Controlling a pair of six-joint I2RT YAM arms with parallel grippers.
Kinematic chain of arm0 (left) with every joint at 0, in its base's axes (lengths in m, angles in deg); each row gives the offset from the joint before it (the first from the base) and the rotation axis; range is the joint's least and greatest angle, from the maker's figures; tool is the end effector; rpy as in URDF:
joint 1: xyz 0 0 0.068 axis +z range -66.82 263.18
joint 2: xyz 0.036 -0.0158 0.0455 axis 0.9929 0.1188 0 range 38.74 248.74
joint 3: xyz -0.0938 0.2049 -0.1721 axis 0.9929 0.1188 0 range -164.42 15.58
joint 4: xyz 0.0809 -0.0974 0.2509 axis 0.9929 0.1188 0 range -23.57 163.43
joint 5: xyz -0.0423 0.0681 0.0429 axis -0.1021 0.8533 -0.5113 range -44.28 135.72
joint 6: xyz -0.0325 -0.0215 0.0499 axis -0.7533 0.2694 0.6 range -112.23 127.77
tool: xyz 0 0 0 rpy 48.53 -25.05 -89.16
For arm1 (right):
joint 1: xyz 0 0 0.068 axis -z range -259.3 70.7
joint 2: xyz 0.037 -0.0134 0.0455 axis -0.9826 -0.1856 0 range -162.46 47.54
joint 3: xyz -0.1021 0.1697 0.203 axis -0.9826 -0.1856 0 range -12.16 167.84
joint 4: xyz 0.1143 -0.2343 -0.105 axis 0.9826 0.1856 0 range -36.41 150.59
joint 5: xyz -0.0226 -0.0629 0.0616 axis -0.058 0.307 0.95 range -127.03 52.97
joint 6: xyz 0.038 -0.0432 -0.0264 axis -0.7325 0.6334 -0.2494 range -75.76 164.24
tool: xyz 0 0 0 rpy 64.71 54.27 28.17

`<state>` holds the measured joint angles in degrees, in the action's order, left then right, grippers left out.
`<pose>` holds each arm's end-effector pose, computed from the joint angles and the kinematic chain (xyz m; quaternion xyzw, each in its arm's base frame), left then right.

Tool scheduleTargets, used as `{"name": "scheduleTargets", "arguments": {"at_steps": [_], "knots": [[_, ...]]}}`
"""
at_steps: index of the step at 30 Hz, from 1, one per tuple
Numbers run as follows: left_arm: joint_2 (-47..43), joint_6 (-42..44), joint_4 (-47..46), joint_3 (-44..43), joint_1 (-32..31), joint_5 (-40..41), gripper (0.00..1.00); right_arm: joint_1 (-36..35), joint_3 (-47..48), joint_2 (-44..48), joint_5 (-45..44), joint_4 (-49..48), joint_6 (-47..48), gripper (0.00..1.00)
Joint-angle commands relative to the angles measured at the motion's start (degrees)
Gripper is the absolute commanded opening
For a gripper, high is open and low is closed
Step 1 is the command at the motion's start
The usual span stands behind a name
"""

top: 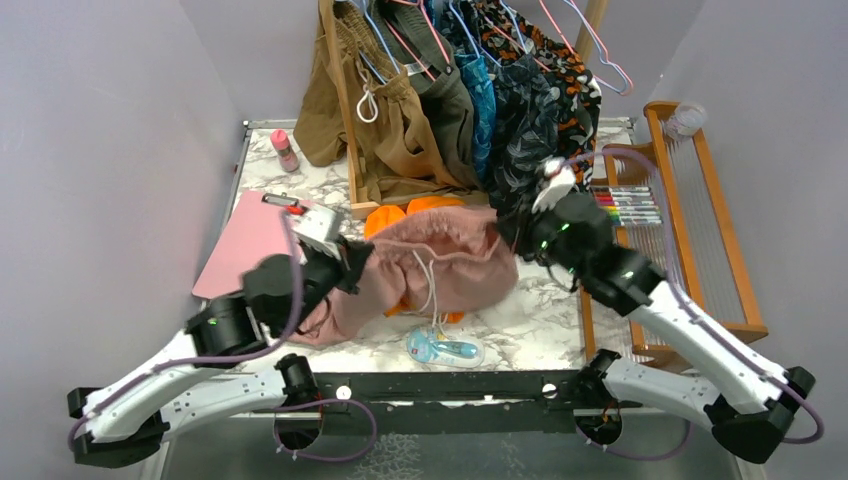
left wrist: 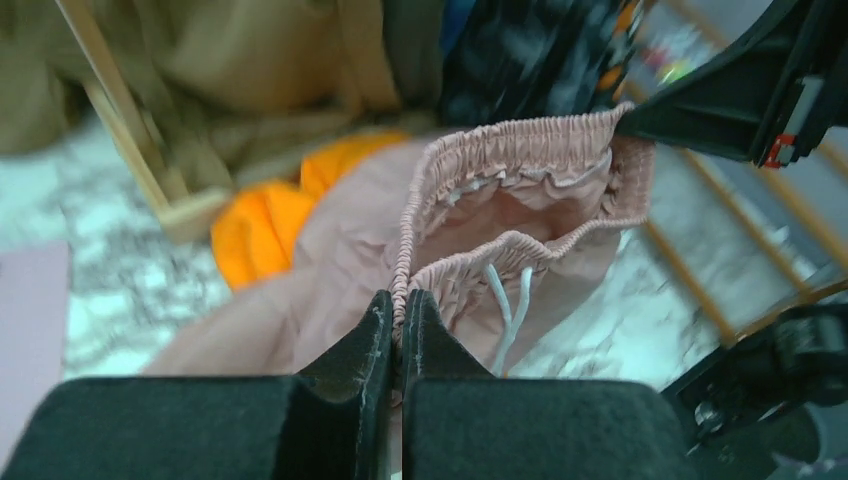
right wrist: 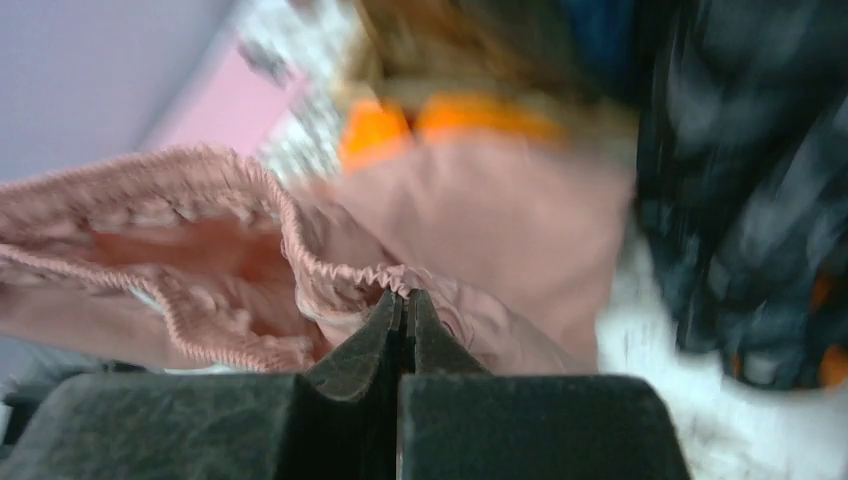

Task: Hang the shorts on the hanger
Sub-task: Adjust the shorts at the center of the board.

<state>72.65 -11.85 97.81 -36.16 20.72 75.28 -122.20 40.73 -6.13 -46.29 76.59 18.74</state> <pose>0.0857 -0.1126 0.3782 0.1304 0.7648 -0.2417 0.5828 0.1776 0.1544 0.3423 -0.0827 0.8320 0.2501 0.4883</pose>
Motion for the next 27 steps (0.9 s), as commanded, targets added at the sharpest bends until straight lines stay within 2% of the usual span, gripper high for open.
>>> {"name": "scheduleTargets", "arguments": {"at_steps": [1, 4, 7, 11, 14, 17, 19, 24, 27], "knots": [[3.53, 18.78, -8.82, -19.38, -0.03, -0.74, 0.0, 0.27, 24.76, -1.96, -3.56, 4.75, 14.15, 0.01], [10.6, 25.48, -9.95, -37.35, -0.03, -7.76, 0.0, 0.27, 45.66, -7.41, 0.51, 8.21, 18.41, 0.01], [14.17, 26.85, -10.76, -47.35, -0.03, -14.95, 0.0, -0.07, 55.41, -9.37, 4.76, 8.94, 17.98, 0.01], [11.31, 25.49, -13.13, -43.5, -0.03, -19.67, 0.0, -0.08, 49.68, -5.34, 6.97, 7.15, 15.92, 0.01], [7.85, 24.86, -14.74, -37.35, -0.03, -19.77, 0.0, -0.08, 43.58, -2.02, 7.0, 5.95, 15.59, 0.01], [6.95, 25.07, -14.66, -35.96, -0.03, -19.46, 0.0, -0.08, 42.73, -1.3, 6.55, 5.65, 16.21, 0.01], [7.81, 26.18, -14.97, -37.59, -0.03, -19.41, 0.0, -0.08, 45.6, -2.18, 6.2, 5.63, 16.92, 0.01], [15.62, 30.94, -16.38, -51.12, -0.03, -21.87, 0.0, -0.08, 60.91, -7.68, 10.71, 3.23, 17.19, 0.01], [17.81, 31.83, -17.0, -52.41, -0.03, -22.09, 0.0, -0.08, 62.51, -8.81, 12.62, 2.68, 15.8, 0.01]]}}
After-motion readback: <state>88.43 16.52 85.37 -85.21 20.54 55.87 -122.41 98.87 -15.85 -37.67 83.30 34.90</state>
